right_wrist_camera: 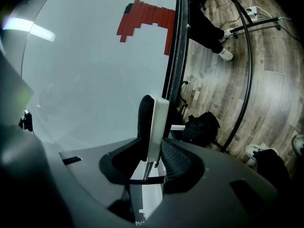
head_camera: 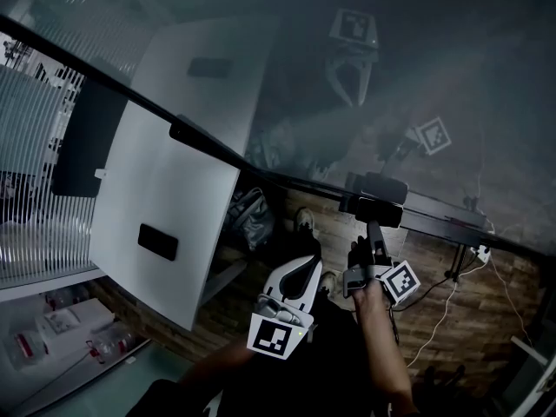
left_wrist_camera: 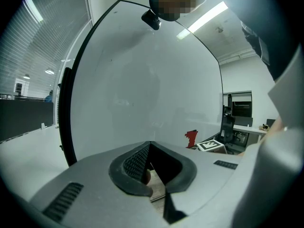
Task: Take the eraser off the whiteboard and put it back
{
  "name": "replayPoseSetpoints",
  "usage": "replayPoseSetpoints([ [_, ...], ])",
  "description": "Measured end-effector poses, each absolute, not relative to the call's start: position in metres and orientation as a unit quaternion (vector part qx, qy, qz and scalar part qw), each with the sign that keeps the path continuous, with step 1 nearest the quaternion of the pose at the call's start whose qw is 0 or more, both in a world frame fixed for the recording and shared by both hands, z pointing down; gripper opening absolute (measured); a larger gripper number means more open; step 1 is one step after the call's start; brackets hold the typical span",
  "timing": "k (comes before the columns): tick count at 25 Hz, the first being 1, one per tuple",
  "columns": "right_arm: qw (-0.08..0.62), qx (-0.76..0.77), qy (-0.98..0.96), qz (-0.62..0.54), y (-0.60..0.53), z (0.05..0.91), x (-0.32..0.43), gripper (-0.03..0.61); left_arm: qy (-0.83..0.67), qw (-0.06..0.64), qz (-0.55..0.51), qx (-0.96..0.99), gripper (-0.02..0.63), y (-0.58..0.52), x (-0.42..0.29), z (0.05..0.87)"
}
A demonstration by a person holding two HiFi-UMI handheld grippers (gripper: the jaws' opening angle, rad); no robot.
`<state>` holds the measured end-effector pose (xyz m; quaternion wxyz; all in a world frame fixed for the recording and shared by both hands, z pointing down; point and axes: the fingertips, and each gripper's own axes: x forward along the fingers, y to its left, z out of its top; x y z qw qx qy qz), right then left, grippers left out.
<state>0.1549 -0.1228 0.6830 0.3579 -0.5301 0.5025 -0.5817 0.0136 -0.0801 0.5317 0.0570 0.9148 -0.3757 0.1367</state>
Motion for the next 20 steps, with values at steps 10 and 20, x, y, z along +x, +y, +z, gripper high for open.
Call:
replayPoseSetpoints([
  [10,0.347,-0.531,0.513,-0.578,-0.117,0.680,0.151,0.125,-0.383,0.059,0.134,0.912,-0.003,-0.081,0.014,0.533],
  [20,0.343,-0.534,0.526,-0.567,-0.113,0.672,0.154,0.123,-0.384,0.049,0.119,0.914,-0.003,-0.082,0.016,0.527],
])
